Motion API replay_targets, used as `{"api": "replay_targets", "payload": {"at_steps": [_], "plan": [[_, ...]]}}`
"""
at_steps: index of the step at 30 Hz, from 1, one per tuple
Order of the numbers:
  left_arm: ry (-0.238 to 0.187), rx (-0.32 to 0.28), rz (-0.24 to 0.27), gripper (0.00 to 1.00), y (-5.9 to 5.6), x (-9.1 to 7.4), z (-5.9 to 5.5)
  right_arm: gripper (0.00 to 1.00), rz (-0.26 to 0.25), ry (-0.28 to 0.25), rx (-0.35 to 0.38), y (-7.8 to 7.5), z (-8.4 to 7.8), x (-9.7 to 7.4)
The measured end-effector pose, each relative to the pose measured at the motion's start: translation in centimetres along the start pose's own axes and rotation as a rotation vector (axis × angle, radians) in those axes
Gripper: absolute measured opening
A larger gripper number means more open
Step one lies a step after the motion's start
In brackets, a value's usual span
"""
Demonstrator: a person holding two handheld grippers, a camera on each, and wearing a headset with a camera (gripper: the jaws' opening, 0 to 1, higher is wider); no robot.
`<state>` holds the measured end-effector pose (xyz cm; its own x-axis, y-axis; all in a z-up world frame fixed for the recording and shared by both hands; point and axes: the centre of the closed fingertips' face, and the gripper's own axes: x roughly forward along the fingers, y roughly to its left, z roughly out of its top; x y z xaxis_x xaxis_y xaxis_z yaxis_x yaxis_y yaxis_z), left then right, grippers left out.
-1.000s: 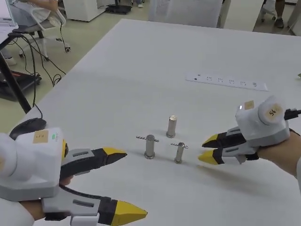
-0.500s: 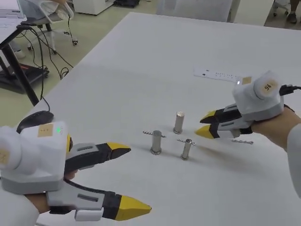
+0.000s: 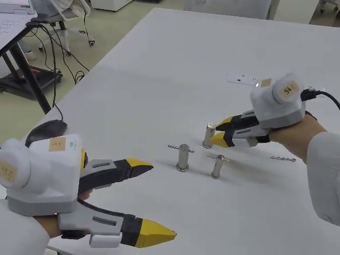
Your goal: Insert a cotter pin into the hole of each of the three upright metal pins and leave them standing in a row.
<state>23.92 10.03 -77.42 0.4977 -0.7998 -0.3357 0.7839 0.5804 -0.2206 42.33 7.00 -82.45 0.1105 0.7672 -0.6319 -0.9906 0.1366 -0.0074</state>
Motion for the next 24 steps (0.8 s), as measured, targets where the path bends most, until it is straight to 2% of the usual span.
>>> {"api": "replay_targets", "payload": {"at_steps": [8,13,18,24], "plan": [[-0.001,-0.001,0.012,0.78,0.2,-0.5,0.0,0.24,0.008,0.02,-0.051,-0.8,-0.1,0.9],[-0.002,-0.006,0.021,0.78,0.3,-0.8,0.0,0.23,0.065,0.004,-0.102,-0.2,0.3,1.4],[-0.001,-0.012,0.027,0.78,0.4,-1.0,-0.1,0.17,0.084,0.021,-0.129,-0.2,0.0,1.7],[-0.002,-0.017,0.026,0.77,0.4,-0.9,-0.2,0.15,0.085,0.016,-0.142,-0.2,-0.1,1.8]]}}
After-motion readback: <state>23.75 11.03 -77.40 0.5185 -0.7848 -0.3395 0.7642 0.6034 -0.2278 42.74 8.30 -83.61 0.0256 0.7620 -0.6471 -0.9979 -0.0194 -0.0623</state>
